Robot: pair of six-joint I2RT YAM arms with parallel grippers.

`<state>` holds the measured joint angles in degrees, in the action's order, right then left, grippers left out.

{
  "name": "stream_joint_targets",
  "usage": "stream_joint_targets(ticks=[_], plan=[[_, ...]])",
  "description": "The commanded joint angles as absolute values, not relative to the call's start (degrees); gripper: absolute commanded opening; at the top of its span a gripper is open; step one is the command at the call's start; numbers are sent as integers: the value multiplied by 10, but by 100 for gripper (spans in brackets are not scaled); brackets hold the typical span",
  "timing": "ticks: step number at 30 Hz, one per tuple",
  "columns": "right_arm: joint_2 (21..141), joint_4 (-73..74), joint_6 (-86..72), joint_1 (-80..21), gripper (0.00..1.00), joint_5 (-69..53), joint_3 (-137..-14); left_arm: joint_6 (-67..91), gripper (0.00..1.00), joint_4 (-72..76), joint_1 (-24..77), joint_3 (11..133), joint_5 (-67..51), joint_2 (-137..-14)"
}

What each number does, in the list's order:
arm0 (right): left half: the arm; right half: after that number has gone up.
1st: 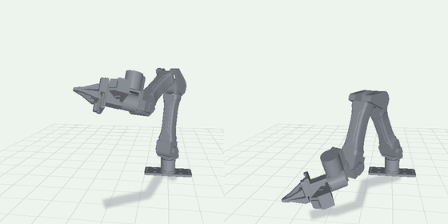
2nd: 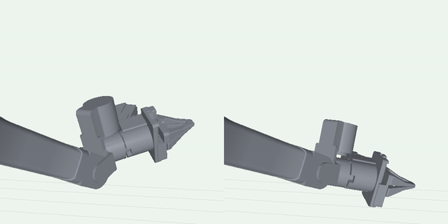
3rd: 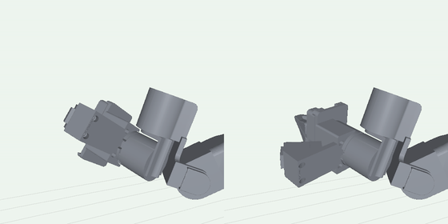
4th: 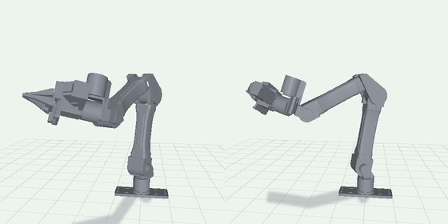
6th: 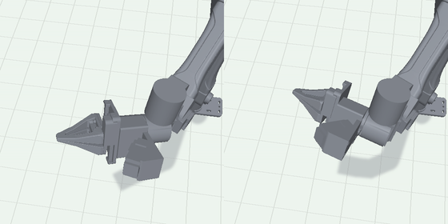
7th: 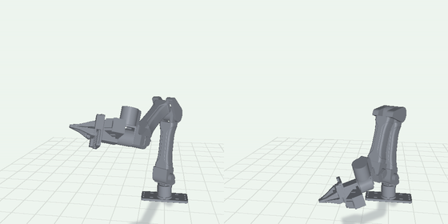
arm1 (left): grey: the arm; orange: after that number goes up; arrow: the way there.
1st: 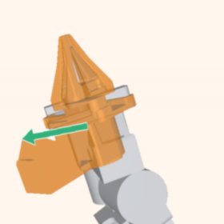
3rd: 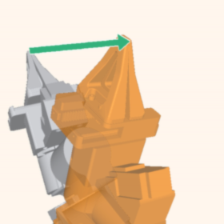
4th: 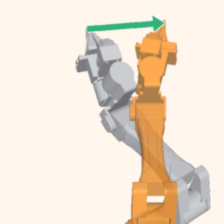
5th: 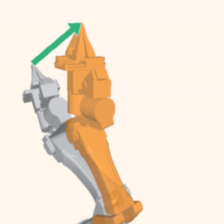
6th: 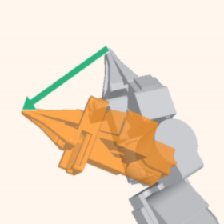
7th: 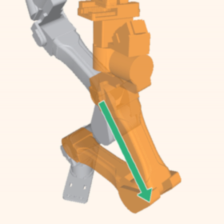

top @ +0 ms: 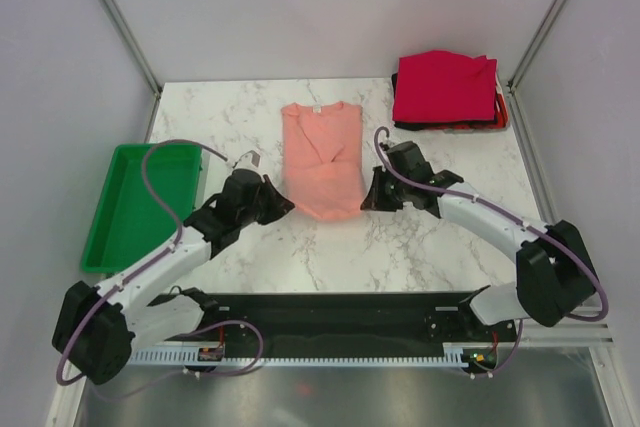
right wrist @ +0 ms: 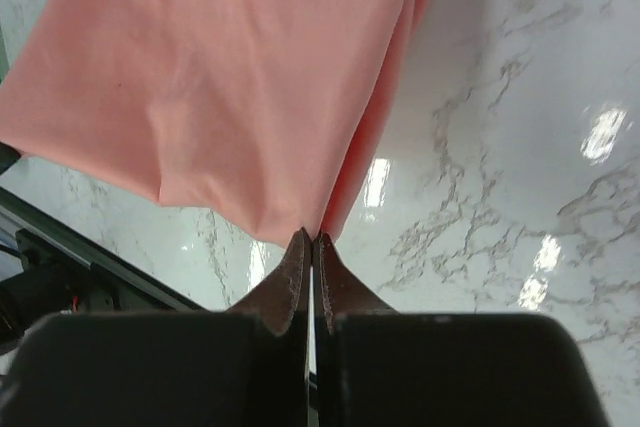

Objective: Fold and stack the t-shirts
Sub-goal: Fold the tshirt

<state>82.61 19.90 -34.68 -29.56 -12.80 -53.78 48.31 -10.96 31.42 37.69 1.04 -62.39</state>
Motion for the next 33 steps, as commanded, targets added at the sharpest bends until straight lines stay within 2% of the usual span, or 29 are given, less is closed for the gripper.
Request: stream_joint_targets(ticks=[1, 7, 11, 15, 21, 26, 33], plan=[[776, 249, -368, -331, 0, -88, -504, 519, 2, -163, 353, 340, 37, -563], [651, 330, -429, -384, 0, -25, -446, 592, 2, -281, 436, 306, 70, -406], [576, 385, -476, -431, 0, -4, -452, 612, 2, -356, 481, 336, 90, -371], [565, 429, -476, -446, 0, 30, -518, 607, 2, -408, 503, 413, 118, -370], [642, 475, -431, -442, 0, 98, -643, 556, 2, -431, 502, 555, 170, -475], [738, 477, -374, -386, 0, 82, -720, 537, 2, -425, 487, 623, 207, -562], [847, 476, -310, -308, 0, 38, -828, 465, 2, -359, 345, 706, 100, -672]])
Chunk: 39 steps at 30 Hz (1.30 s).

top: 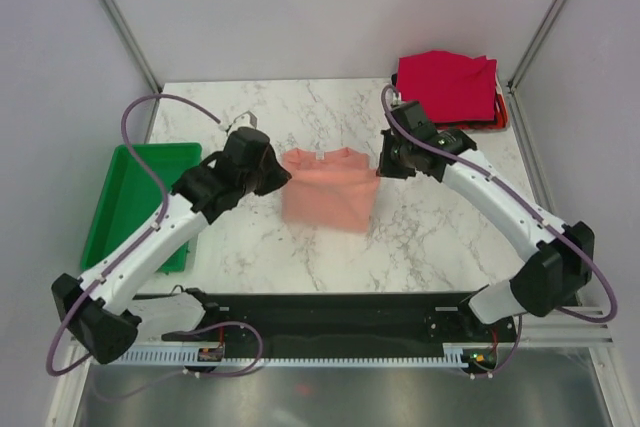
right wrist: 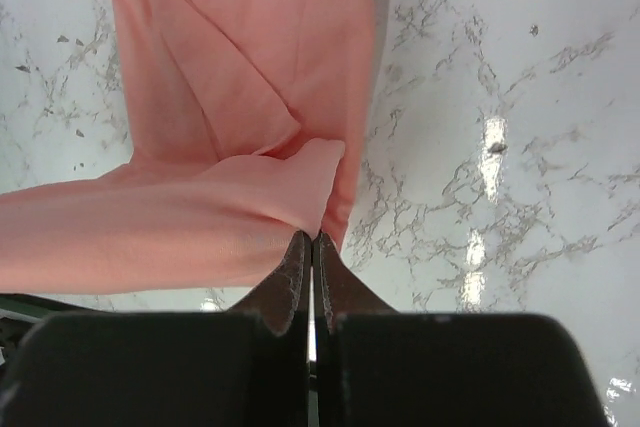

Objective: Fold and stack the t-shirts
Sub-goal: Fold the tshirt

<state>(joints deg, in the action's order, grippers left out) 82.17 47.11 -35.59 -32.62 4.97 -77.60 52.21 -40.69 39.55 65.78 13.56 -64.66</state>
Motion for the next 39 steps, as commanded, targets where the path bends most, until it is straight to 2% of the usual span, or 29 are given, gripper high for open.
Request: stream_joint_targets(ticks=[1, 13, 18, 26, 29, 32, 33, 34, 35, 36, 37, 39], plan=[[870, 476, -307, -303, 0, 29, -835, 459, 2, -353, 334, 713, 79, -703], [1036, 474, -261, -257, 0, 2, -971, 414, 2, -292, 222, 801, -40, -890], [1105, 473, -251, -236, 0, -18, -1039, 393, 2, -288, 195, 883, -61, -963], [1246, 474, -244, -207, 0, -45, -1135, 387, 2, -288, 170, 1008, -126, -1147], [1280, 473, -247, -195, 0, -40, -1157, 385, 6, -288, 164, 1048, -153, -1217], [1302, 474, -252, -181, 1, -27, -1174, 381, 20, -289, 157, 1101, -186, -1278], [1308, 473, -251, -177, 7, -29, -1183, 381, 44, -290, 155, 1115, -201, -1290], [1323, 474, -249, -167, 44, -34, -1195, 382, 52, -293, 152, 1139, -209, -1301], [1330, 474, -247, -162, 67, -48, -1218, 384, 58, -296, 147, 1148, -214, -1308], [1336, 474, -243, -156, 86, -54, -1232, 384, 68, -300, 145, 1154, -214, -1308], [1342, 479, -237, -148, 98, -54, -1244, 381, 72, -303, 144, 1156, -214, -1303], [1328, 483, -234, -140, 98, -65, -1264, 374, 78, -306, 142, 1151, -207, -1273]])
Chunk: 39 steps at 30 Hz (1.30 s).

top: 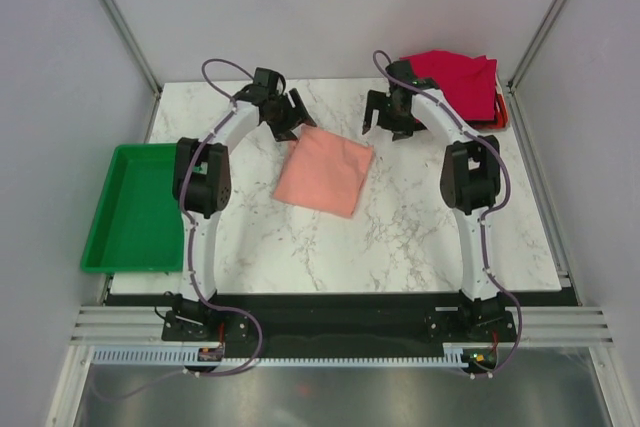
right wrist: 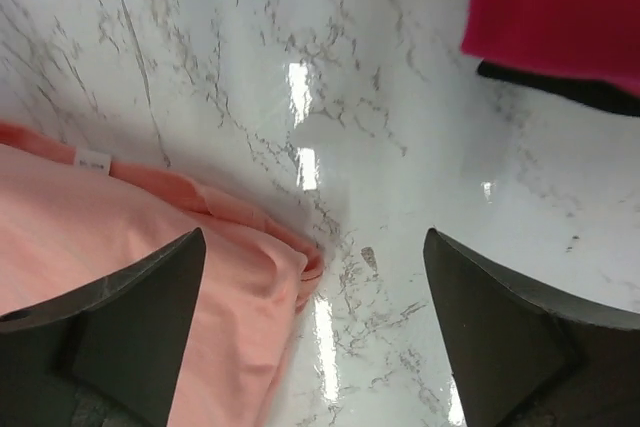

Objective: Fold and stack the t-shirts
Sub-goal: Fold the tshirt

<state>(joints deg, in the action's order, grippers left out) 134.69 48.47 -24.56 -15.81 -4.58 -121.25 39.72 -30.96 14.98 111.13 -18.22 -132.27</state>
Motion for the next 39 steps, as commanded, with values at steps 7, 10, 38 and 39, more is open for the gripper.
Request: stream_joint_targets(ticks=[7, 10, 38, 39], plan=[[1153, 359, -257, -174, 93, -164, -1078, 352, 76, -320, 150, 1035, -136, -1120], [1113, 250, -314, -193, 91, -271, -964, 357, 75, -304, 166, 935, -130, -1068], [1098, 322, -273, -204, 93, -203, -893, 322, 71, -261, 214, 787, -129, -974], [1086, 329, -268, -204, 95, -190, -895, 321, 71, -267, 214, 786, -129, -956]])
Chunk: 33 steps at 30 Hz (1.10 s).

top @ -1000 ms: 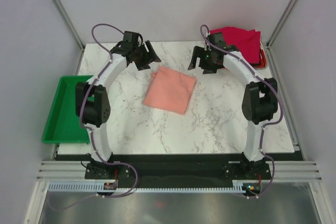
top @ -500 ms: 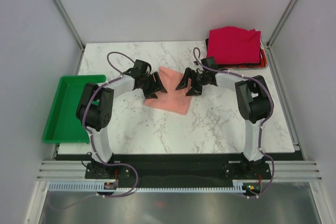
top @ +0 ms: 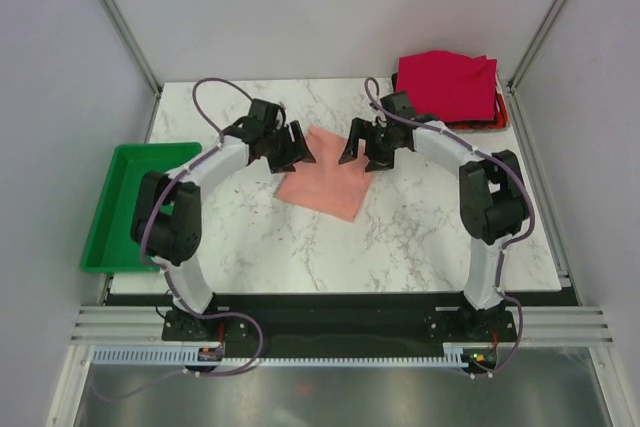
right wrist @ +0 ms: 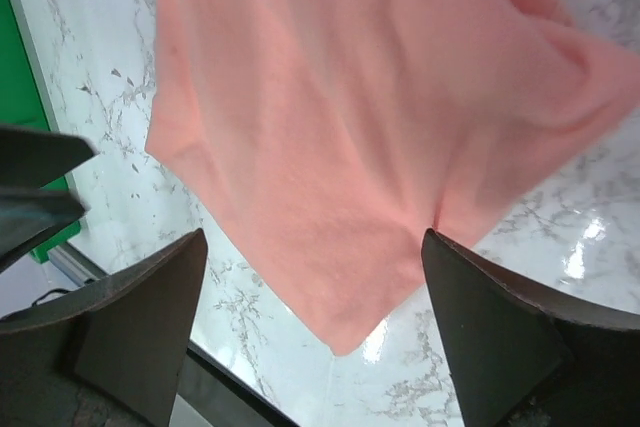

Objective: Fold and stack the t-shirts
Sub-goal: Fold the tshirt, then neatly place the folded tshirt to the corner

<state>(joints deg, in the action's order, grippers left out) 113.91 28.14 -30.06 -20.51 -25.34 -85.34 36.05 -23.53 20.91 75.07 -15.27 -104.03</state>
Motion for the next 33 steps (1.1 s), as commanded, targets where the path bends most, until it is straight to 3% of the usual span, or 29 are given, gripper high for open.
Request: stream_joint_targets(ticks=[1, 7, 15, 19, 29, 33], plan=[[1078, 328, -265, -200, 96, -185, -889, 316, 72, -282, 214, 777, -128, -939], [1041, 295, -258, -179, 98, -167, -818, 280, 73, -333, 214, 674, -106, -767], [1080, 186, -287, -157, 98, -192, -750, 299, 76, -378, 213, 537, -120, -565], [1111, 141, -307, -156, 98, -210, -740, 293, 80, -417, 212, 526, -90, -478], [1209, 18, -368, -157, 98, -210, -716, 273, 98, -469, 211, 515, 118, -304], [1230, -75, -410, -163, 91, -243, -659, 272, 100, -440, 211, 484, 114, -214]])
